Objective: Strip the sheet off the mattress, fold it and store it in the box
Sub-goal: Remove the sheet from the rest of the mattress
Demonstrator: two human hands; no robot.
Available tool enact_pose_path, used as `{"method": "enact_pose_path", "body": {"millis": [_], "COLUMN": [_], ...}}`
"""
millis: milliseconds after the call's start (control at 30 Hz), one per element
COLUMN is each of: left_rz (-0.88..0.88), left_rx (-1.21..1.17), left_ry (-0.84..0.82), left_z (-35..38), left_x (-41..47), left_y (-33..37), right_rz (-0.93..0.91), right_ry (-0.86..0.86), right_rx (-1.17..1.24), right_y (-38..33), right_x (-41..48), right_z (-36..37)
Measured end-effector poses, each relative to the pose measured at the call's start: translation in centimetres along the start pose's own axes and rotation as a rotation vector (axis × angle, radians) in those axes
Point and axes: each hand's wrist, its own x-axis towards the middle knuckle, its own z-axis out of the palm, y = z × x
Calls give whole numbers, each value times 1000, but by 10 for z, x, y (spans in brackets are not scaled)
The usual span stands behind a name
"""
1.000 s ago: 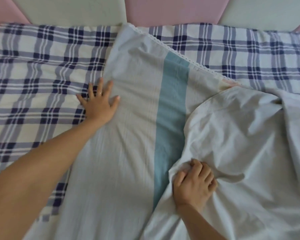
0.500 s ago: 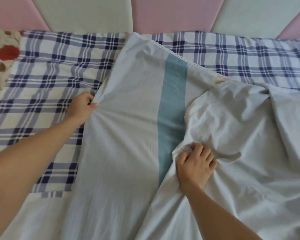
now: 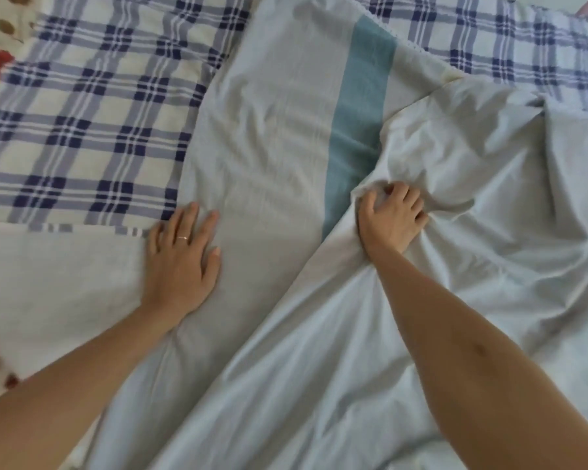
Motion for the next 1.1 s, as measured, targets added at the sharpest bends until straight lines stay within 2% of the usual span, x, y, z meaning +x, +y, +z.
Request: {"method": "enact_pose_path", "body": {"millis": [100,200,267,333,400,500,567,633,767,933,1000,1100], "left_rz": [-33,-113,-194,-209,-174,-113,-155,-217,-372,-614,-611,-577], "left_rx": [33,101,103,-42,-311,-375,-333,-361,-540,-546,-483,-405], "left_ry": [-75,-115,-125,-61,-44,-216,-351,-390,-197,56,104,109], "left_z": [2,-3,-13,-26,-42,-56,-62,-60,-58,-56,-58,-53], "left_x": [-3,-7,-17,-46,-100,-184,-226,-249,-281,-295,-290,-292], "left_y": [0,4,17,33,48,57,51,44,31,9,-2,-15], "right_rz": [-98,-316,-695,-1123,-1289,-1205,-1082,-1009,-1091,-982,-899,-869], "right_ry": [-195,-412,-463,-467,-450,-476,-553,-590,-466,-448,-444,-424], "right_rx": [-35,-110,-174,-261,-446,-728,-741,-697,-646,-554,-436,-284], "right_y": [6,-4,-14,-23,-23,-16,-15,-14,-32,-92,-110,-137], "right_x": [-15,-56,-93,-125,-144,-144,-137,-132,-138,-148,-144,-149], "right_z": [-14,-40,-62,-80,-94,-115,-129,-136,-146,-140,-135,-122]}}
